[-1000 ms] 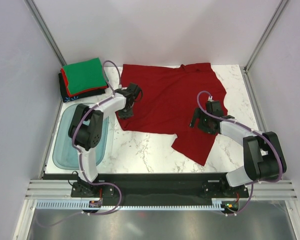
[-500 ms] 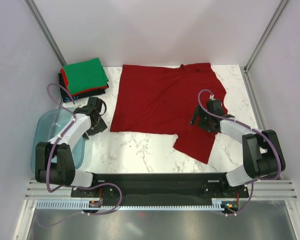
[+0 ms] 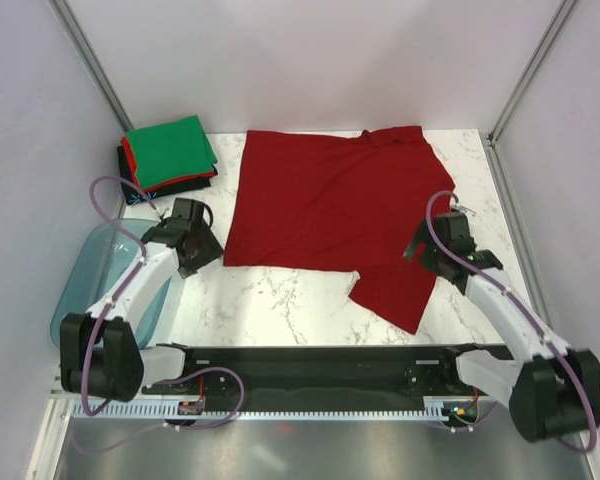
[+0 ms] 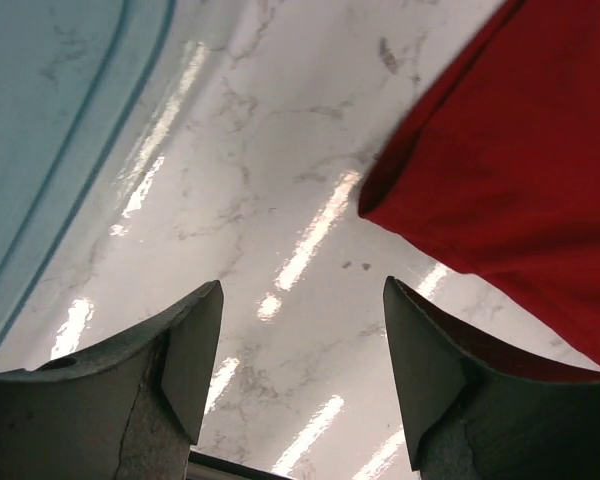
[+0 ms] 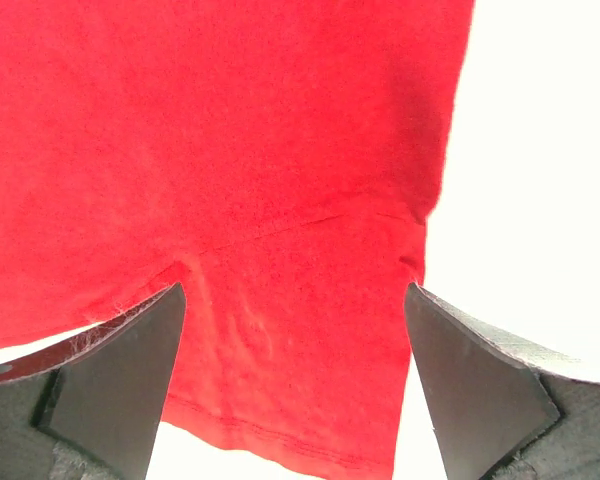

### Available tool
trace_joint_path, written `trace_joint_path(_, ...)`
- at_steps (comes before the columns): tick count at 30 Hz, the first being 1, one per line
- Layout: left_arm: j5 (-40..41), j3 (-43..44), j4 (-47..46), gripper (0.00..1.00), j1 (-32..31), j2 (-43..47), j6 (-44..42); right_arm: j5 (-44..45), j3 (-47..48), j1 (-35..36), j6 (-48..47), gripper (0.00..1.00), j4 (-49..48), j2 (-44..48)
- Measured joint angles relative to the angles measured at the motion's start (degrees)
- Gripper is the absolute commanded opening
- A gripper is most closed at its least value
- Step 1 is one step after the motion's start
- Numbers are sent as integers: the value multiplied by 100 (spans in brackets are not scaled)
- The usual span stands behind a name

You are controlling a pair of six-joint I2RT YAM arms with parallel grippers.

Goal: Fold and stack the t-shirts
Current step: Flatten the tshirt out, then fold the tshirt

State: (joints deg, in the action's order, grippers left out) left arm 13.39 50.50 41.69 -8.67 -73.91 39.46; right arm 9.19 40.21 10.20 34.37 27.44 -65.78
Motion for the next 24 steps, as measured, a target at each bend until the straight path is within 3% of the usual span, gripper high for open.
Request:
trace_joint_path(5, -442, -452, -522, 73, -260, 468, 63, 144, -468, -7, 455, 98, 291, 1104)
trace_joint_path(14, -809, -748, -1392, 73, -586, -568, 208, -33, -1449, 422, 1086, 94, 785, 1222)
trace_joint_path(20, -789, -763, -1775, 72, -584, -850, 240, -28, -1679, 896, 1362, 73, 741, 1445)
trace_joint_path(24, -743, -748, -1912, 70, -584, -979, 275, -114, -1720, 1040, 1502, 39, 625, 1397)
